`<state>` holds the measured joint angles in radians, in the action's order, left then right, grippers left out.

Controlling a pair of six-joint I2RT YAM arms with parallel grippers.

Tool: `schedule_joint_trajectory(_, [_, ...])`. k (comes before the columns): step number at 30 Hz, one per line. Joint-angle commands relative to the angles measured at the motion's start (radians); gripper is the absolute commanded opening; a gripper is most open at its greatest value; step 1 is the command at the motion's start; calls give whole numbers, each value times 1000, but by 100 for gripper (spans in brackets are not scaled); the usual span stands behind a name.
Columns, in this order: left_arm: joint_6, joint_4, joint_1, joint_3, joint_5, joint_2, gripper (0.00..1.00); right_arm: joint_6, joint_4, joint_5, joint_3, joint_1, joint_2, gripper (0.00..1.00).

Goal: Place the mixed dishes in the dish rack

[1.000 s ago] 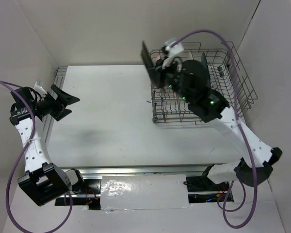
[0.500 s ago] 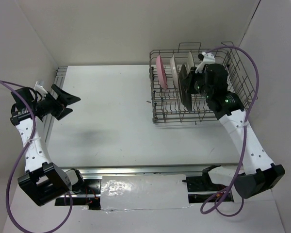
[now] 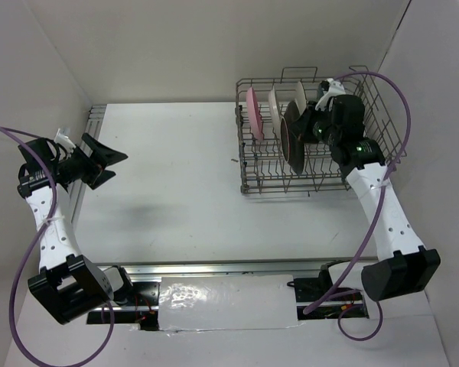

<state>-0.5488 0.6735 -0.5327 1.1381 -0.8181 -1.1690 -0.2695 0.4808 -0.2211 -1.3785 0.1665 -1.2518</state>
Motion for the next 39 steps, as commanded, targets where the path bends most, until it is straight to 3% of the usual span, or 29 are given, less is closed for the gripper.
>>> schedule_joint_trajectory(1, [23,-28,-6,-12,-32,-1,99,-22,-208,-34,-91,-24,-14,0])
schedule_joint_trajectory(22, [32,-32,-6,-18,-24,-17,99,-14,-219,0,-205,-42,-97,0])
schedule_joint_trajectory(39, [35,-29,-6,-28,-21,-14,99,-17,-235,-34,-133,-79,-123,0])
